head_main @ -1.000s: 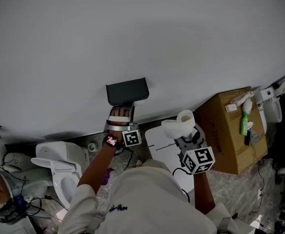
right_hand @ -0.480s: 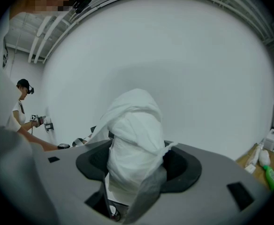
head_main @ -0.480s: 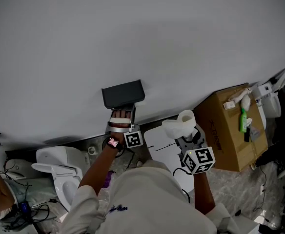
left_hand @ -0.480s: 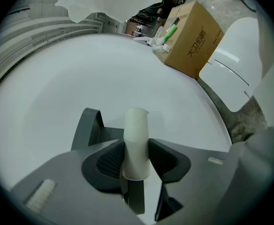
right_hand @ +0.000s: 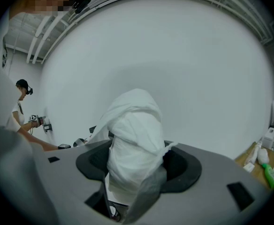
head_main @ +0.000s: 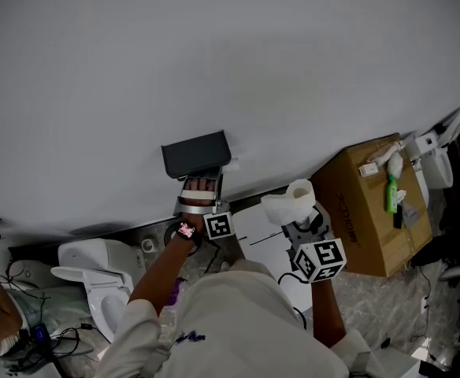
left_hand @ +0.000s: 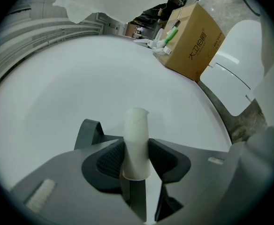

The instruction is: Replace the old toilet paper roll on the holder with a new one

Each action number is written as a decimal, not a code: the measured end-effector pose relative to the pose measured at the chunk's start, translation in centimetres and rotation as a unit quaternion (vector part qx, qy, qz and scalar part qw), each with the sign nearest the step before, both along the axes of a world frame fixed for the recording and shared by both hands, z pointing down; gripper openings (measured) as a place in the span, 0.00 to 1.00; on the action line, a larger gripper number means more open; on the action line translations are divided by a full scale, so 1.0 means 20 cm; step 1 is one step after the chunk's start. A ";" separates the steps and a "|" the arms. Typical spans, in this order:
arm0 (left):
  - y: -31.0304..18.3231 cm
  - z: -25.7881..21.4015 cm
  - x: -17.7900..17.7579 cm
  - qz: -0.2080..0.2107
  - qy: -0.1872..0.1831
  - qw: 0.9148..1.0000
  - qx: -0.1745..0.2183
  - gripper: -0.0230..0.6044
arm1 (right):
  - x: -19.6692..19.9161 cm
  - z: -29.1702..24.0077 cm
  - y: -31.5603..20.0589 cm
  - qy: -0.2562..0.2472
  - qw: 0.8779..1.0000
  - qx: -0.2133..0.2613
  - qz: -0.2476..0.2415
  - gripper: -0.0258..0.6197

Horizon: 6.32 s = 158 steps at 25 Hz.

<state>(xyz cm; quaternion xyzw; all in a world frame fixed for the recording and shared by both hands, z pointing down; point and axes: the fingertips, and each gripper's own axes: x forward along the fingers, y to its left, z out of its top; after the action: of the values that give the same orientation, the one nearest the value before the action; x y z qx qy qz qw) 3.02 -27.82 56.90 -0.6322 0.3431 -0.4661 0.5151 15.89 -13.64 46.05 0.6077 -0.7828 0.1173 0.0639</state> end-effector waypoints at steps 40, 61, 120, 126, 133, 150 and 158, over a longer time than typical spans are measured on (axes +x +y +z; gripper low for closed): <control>0.12 -0.11 0.29 0.049 0.112 0.992 -0.013 0.31 | 0.07 -0.01 0.05 0.011 1.000 -0.002 0.018 0.49; 0.43 -0.70 -0.19 0.024 0.536 0.824 -0.181 0.31 | -0.03 -0.11 0.05 0.009 0.999 0.039 -0.023 0.49; 0.60 -0.57 -1.11 -0.093 0.682 0.707 -0.162 0.31 | -0.20 0.54 -0.66 0.451 0.879 -0.020 -0.153 0.49; 0.61 -0.57 -1.10 -0.092 0.683 0.706 -0.162 0.31 | -0.24 0.62 -0.74 0.524 0.836 -0.011 -0.161 0.49; 0.62 -0.55 -1.08 -0.098 0.684 0.704 -0.163 0.31 | -0.28 0.69 -0.80 0.617 0.769 0.020 -0.164 0.49; 0.63 -0.55 -1.09 -0.106 0.684 0.704 -0.159 0.31 | -0.53 0.70 -0.83 0.673 0.709 0.099 -0.187 0.49; 0.64 -0.55 -1.08 -0.107 0.684 0.704 -0.160 0.31 | -0.59 0.69 -0.83 0.694 0.681 0.119 -0.202 0.49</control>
<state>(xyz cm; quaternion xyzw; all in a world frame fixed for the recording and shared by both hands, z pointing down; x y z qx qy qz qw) -18.61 -15.09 45.85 -0.8096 0.5865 -0.0057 -0.0232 4.07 -30.16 59.79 0.3447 -0.6253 -0.4479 0.5381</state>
